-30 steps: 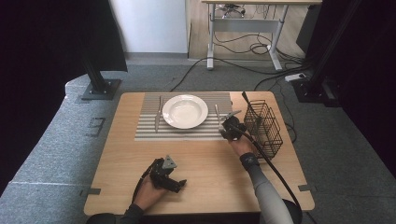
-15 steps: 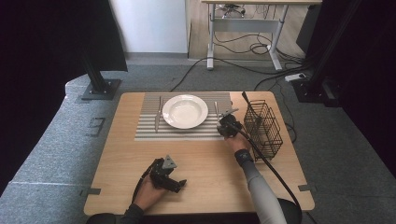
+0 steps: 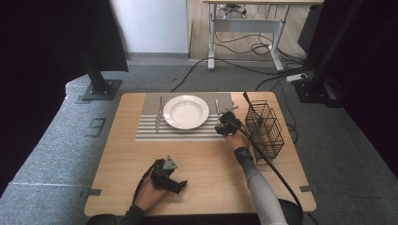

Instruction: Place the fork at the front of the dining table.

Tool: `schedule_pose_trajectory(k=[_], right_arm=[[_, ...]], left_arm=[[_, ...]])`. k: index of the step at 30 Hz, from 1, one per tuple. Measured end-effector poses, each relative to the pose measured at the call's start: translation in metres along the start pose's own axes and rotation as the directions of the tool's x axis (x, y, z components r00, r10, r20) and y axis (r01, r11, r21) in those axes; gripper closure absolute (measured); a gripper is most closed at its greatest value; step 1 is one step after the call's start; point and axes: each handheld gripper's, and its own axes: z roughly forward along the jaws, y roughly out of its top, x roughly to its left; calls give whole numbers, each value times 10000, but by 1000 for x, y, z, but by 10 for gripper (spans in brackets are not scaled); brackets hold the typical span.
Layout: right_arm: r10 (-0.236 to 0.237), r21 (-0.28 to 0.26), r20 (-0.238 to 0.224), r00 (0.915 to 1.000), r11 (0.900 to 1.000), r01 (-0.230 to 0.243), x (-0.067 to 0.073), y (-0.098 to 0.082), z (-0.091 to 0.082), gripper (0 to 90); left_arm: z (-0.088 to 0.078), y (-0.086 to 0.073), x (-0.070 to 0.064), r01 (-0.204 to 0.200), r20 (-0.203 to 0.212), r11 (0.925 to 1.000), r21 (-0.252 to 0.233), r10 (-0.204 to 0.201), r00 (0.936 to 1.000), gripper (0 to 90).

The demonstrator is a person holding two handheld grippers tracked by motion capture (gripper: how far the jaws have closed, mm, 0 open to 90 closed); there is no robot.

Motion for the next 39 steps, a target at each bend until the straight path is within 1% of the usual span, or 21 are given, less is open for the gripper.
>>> schedule_pose_trajectory(k=[1, 3, 4, 6, 7, 9, 10, 11, 13, 15, 18, 21, 22, 23, 25, 30, 33, 34, 37, 38, 39], right_arm=[[-98, -4, -81, 9999, 10000, 98, 2, 1, -3, 401], [-173, -17, -77, 9998, 9998, 173, 2, 1, -4, 377], [-292, -68, -100, 9995, 9996, 291, 5, 1, -8, 312], [-523, -260, -228, 9984, 9983, 517, 10, 1, -15, 239], [-523, -260, -228, 9984, 9983, 517, 10, 1, -15, 239], [-625, -530, -371, 9974, 9968, 605, 16, 0, -23, 160], [-625, -530, -371, 9974, 9968, 605, 16, 0, -23, 160], [-668, -598, -396, 9970, 9961, 643, 18, 0, -27, 131], [-906, -728, -281, 9955, 9934, 883, 24, -3, -35, 125], [-1012, -725, -394, 9941, 9925, 982, 28, -5, -44, 88], [-1001, -758, -461, 9939, 9924, 964, 31, -8, -51, 60], [-1076, -872, -547, 9927, 9909, 1026, 35, -16, -66, 25], [-1076, -872, -547, 9927, 9909, 1026, 35, -16, -66, 25], [-1090, -911, -596, 9923, 9905, 1033, 37, -20, -74, 17], [-1121, -962, -613, 9918, 9897, 1059, 38, -23, -77, 13], [-1099, -1090, -687, 9916, 9888, 1021, 42, -38, -93, 0], [-930, -1319, -622, 9937, 9877, 842, 42, -54, -100, 2], [-930, -1319, -622, 9937, 9877, 842, 42, -54, -100, 2], [-715, -1480, -843, 9939, 9873, 585, 42, -73, -101, 1], [-715, -1480, -843, 9939, 9873, 585, 42, -73, -101, 1], [-753, -1439, -868, 9934, 9876, 623, 44, -85, -98, 1]], left_arm=[[0, 0, 0, 4, -2, 10000, -1, -4, 10000, 0], [0, 0, 0, 11, 5, 10000, 4, -11, 10000, 0], [0, 0, 0, 14, 4, 10000, 6, -14, 10000, 0], [0, 0, 0, 37, 11, 10000, -16, -37, 10000, 0], [0, 0, 0, 20, 3, 10000, -12, -20, 10000, 0], [0, 0, 0, 19, 4, 10000, -3, -19, 10000, 0], [0, 0, 0, 19, 4, 10000, -3, -19, 10000, 0], [0, 0, 0, 19, 5, 10000, 3, -19, 10000, 0], [0, 0, 0, 23, 11, 10000, 10, -23, 10000, 0], [0, 0, 0, 29, 10, 10000, 10, -29, 10000, 0], [0, 0, 0, 36, 12, 10000, 2, -36, 10000, 0], [0, 0, 0, 24, 8, 10000, 5, -24, 10000, 0], [0, 0, 0, 24, 8, 10000, 5, -24, 10000, 0], [-1, 0, 0, 30, 6, 10000, 1, -30, 10000, 0], [-1, 0, 0, 28, 7, 10000, 3, -28, 10000, 0], [0, 0, 0, 30, -5, 10000, -6, -30, 10000, 0], [0, 0, 0, 41, -5, 10000, -8, -41, 10000, 0], [0, 0, 0, 39, -4, 10000, -11, -39, 10000, 0], [0, 0, -1, 57, -29, 10000, -20, -57, 10000, 0], [0, 0, -1, 57, -29, 10000, -20, -57, 10000, 0], [0, 0, -1, 57, -34, 10000, -11, -57, 10000, 0]])
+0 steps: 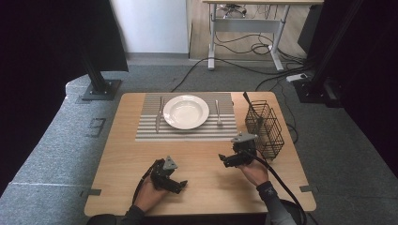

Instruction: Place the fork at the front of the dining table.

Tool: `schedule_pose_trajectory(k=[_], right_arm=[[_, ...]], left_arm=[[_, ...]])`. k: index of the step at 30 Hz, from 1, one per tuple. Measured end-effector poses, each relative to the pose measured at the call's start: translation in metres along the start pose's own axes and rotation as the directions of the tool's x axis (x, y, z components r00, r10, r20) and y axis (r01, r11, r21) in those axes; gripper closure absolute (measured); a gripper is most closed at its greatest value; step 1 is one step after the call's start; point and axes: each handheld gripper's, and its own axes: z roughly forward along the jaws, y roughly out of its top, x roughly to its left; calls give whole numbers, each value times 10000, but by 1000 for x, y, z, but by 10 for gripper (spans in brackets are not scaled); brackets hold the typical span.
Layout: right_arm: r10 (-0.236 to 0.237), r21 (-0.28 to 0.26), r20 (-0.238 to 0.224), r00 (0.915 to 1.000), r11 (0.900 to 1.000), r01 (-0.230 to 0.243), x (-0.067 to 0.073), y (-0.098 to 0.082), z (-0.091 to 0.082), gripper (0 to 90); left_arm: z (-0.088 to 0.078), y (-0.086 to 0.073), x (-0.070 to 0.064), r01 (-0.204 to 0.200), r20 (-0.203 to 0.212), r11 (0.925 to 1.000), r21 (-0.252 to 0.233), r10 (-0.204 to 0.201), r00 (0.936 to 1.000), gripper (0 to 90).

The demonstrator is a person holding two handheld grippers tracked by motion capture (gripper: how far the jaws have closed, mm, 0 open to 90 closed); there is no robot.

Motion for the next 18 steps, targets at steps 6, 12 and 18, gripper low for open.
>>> schedule_pose_trajectory(k=[6, 12, 18], right_arm=[[135, 278, -41, 9999, 9995, -134, 3, -30, 11, 0], [67, 735, -162, 9998, 9973, -55, 4, -50, 24, 0], [285, 805, -411, 9987, 9964, -251, 2, -54, 29, 0]], left_arm=[[0, 0, 0, 12, -8, 10000, 1, -12, 10000, 0], [0, 0, 0, 19, -7, 10000, 0, -19, 10000, 0], [0, 0, 0, 12, -6, 10000, 11, -12, 10000, 0]])
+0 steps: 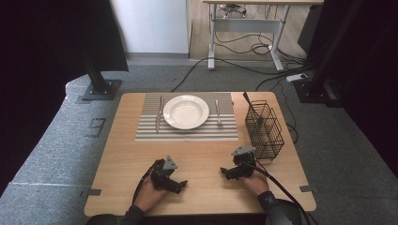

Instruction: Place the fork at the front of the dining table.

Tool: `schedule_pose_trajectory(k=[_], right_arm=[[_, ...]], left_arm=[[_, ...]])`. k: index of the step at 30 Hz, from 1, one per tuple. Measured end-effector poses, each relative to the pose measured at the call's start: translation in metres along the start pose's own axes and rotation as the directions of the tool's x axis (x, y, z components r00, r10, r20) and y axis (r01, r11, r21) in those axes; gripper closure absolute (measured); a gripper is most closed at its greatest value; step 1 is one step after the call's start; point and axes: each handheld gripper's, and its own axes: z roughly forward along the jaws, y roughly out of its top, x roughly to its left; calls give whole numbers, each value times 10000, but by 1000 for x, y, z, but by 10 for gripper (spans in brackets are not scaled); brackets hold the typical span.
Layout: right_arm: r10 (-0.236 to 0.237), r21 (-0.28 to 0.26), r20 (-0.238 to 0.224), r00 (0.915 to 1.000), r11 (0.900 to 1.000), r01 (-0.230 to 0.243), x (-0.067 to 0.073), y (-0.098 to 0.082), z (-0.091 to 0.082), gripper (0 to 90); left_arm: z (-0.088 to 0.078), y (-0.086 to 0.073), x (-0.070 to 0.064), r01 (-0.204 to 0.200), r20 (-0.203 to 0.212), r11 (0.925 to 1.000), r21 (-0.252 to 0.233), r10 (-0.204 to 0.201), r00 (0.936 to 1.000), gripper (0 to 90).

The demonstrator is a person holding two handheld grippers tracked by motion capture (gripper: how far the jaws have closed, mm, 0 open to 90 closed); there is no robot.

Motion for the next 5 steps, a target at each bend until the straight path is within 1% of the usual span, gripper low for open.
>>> schedule_pose_trajectory(k=[5], right_arm=[[-3, -11, -1, 10000, 10000, 3, 0, 0, 0, 0]], left_arm=[[0, 0, 0, -10, -6, 10000, 15, 10, 10000, 0]])
